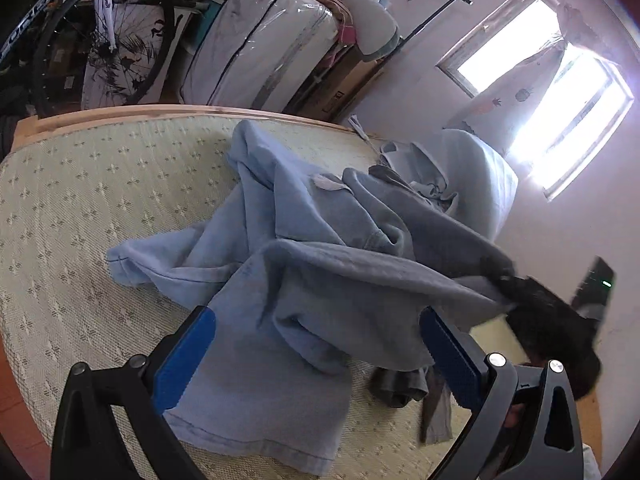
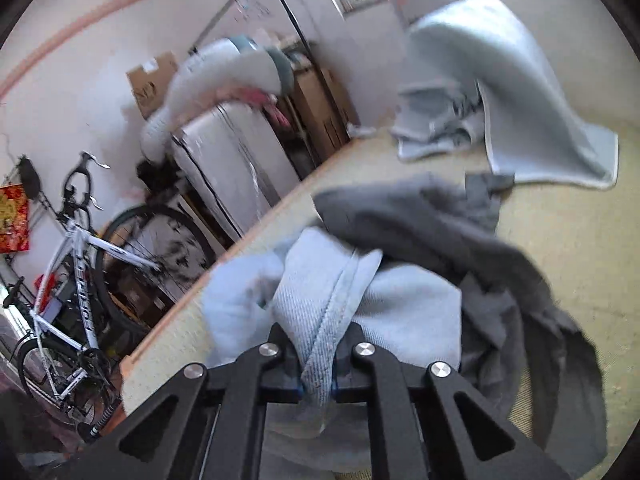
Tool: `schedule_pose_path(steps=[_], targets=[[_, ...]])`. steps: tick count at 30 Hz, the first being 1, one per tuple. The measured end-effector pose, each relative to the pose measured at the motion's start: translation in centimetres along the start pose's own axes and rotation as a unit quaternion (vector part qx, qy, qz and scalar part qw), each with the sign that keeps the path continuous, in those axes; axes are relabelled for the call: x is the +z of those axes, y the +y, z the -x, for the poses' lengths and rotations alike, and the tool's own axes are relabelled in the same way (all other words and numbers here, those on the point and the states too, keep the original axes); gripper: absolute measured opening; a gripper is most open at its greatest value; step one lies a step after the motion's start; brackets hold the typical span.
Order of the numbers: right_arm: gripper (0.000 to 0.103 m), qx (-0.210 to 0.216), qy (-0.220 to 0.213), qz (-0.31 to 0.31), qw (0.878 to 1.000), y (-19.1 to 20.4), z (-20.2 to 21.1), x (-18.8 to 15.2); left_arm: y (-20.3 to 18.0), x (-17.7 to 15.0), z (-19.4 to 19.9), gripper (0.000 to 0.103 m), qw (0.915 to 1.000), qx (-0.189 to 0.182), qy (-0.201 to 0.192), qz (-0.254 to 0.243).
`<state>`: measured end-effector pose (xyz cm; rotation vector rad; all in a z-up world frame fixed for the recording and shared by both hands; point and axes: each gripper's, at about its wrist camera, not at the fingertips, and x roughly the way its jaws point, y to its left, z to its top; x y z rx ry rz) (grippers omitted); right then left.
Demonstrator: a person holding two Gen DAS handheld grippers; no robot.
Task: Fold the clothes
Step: 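Lift the sweatpants with the right gripper and pull them out of the heap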
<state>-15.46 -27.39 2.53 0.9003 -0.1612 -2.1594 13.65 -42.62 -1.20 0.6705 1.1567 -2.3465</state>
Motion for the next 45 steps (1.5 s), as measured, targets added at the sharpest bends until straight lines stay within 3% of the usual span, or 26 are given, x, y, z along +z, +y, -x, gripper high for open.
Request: schedule_pose_path(steps=[6,10,20,25,29,35,40,43,45], targets=[[0.006,0.003,-0.066,0.004,0.998,0.3,8.5,1.1,0.2,0.7,0.9,0.103,0.9997,-0.018,-0.015,0.01],[0.005,-0.001,-0.102,0.001,0.995,-0.3,14.1,1.6,-0.2,0.6,0.7,0.103,0.9994,-0.033,-0.003,0.012],[0.005,-0.042,-0.189,-0.01,0.981,-3.0,30.4,1.2,-1.4,0.1,0.4,0.103,0.9985,-0.054,0.009,0.005],[0.005,-0.083,-0.228,-0.01,0.97,-4.6,39.0,-0.2,-4.1,-1.0,0.1,0.103,0.9946,-0.094,0.026,-0.033],[0.005,-0.133,-0.236,-0.007,0.963,-6.5,45.3,-2.6,-7.6,-3.0,-0.8,0.103,0.9871,-0.124,0.055,-0.085],[0.005,-0.213,-0.207,-0.017,0.955,-11.9,52.1,-7.9,-11.4,-6.8,-3.4,0.103,0.976,-0.125,0.119,-0.132],[0.005,-0.239,-0.099,0.022,0.966,-15.4,52.8,-14.2,-13.8,-9.4,-4.9,0.103,0.9673,-0.097,0.147,-0.183],[0.006,-0.251,-0.019,0.028,0.967,-16.9,52.2,-18.6,-14.7,-10.7,-5.6,0.103,0.9619,-0.093,0.158,-0.203],[0.009,-0.251,0.011,0.03,0.968,-16.9,51.6,-20.4,-15.4,-11.8,-6.1,0.103,0.958,-0.09,0.166,-0.216]])
